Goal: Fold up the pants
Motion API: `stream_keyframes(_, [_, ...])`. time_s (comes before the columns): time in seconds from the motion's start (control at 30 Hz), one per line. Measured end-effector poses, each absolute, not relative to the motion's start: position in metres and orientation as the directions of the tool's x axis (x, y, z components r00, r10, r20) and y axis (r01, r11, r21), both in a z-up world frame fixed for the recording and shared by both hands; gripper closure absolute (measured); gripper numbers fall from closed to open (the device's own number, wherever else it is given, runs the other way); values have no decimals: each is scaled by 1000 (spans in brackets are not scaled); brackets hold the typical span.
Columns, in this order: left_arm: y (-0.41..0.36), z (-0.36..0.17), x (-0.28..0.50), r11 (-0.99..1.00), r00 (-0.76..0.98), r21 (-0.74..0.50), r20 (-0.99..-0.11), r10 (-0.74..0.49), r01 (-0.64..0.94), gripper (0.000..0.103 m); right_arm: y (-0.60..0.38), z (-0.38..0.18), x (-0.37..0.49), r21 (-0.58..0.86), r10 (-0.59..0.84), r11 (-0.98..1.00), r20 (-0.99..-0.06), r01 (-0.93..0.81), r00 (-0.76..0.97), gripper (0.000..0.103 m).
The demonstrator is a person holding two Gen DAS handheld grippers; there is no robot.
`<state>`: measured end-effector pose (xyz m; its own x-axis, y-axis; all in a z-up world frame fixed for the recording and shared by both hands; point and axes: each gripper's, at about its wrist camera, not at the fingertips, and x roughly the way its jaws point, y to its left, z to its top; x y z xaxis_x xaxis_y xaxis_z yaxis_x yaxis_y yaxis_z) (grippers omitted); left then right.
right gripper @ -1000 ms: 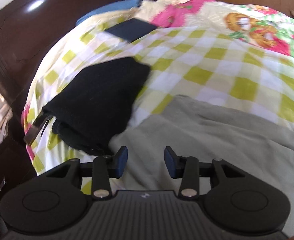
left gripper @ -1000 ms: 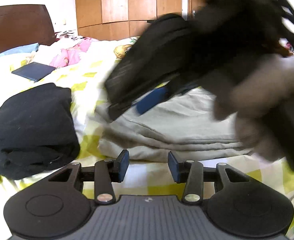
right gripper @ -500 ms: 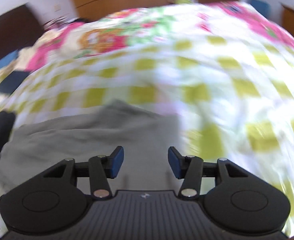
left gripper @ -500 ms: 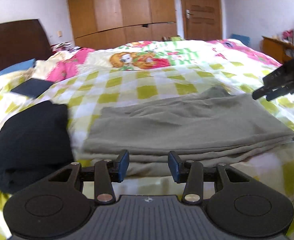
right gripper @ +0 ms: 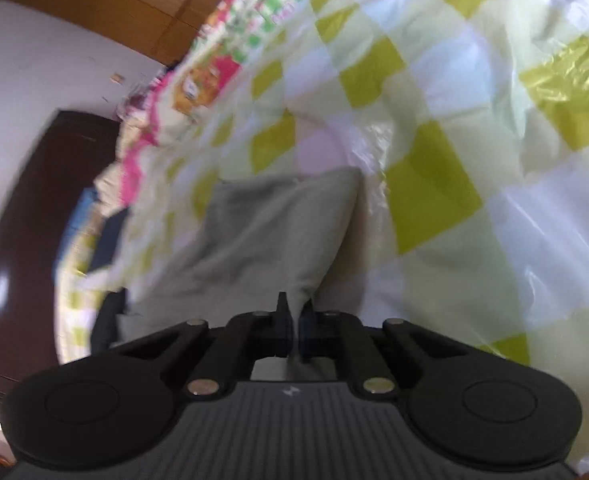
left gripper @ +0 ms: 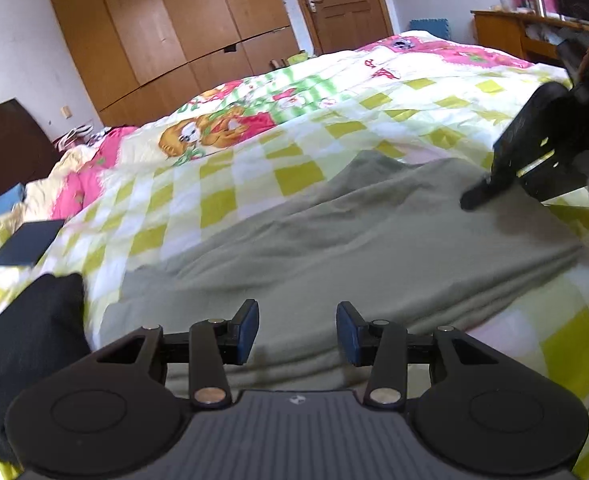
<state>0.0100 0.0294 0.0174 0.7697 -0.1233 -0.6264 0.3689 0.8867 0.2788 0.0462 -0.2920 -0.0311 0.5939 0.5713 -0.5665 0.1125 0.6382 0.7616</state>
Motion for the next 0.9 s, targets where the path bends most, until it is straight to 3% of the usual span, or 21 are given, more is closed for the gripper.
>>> stream_keyframes(0.07, [18,18,14,872,757,288,-640,-132,395,47,-307,-21,46,765,560,637,-543,93,626,98])
stream_keyframes(0.23, [-19,6,9,807,663,241,-712,-231,540,47,-354,-20,44,662,424,728,-638,178,642,98])
stream_keyframes(0.4, [-52,2,-5,744,650,275,-710,-270,609,47,-381,-15,33,606,334,767,-656,209,677,98])
stream_keyframes(0.57, [-62,21,-1,748,702,306,-652,-286,589,46,-395,-14,28,585,289,777,-659,232,695,94])
stream_keyframes(0.7, [-69,25,20,792,714,250,-631,-304,558,46,-393,-14,13,564,251,788,-661,248,707,91])
stream_keyframes(0.9, [-74,-13,28,788,670,286,-713,-205,545,46,-386,-21,-8,557,233,782,-677,279,698,81])
